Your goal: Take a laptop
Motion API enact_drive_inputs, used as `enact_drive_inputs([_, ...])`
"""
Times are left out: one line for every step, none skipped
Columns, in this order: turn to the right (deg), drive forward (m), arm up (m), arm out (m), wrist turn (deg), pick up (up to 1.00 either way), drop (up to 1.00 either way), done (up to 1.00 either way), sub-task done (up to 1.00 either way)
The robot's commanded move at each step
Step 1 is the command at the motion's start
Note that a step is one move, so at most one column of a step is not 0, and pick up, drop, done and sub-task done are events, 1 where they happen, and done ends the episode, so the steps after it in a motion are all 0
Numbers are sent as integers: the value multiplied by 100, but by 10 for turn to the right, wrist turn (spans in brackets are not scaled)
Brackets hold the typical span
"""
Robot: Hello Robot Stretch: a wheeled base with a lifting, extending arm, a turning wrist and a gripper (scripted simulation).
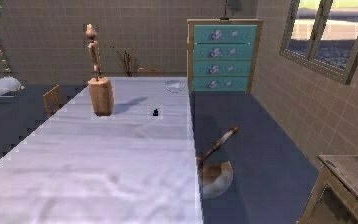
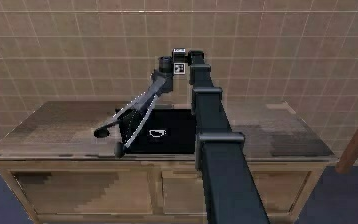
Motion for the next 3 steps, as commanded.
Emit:
enact_drive_inputs([0,0,0,0,450,0,0,0,0])
enact_drive_inputs([0,0,0,0,450,0,0,0,0])
enact_drive_inputs([0,0,0,0,360,0,0,0,0])
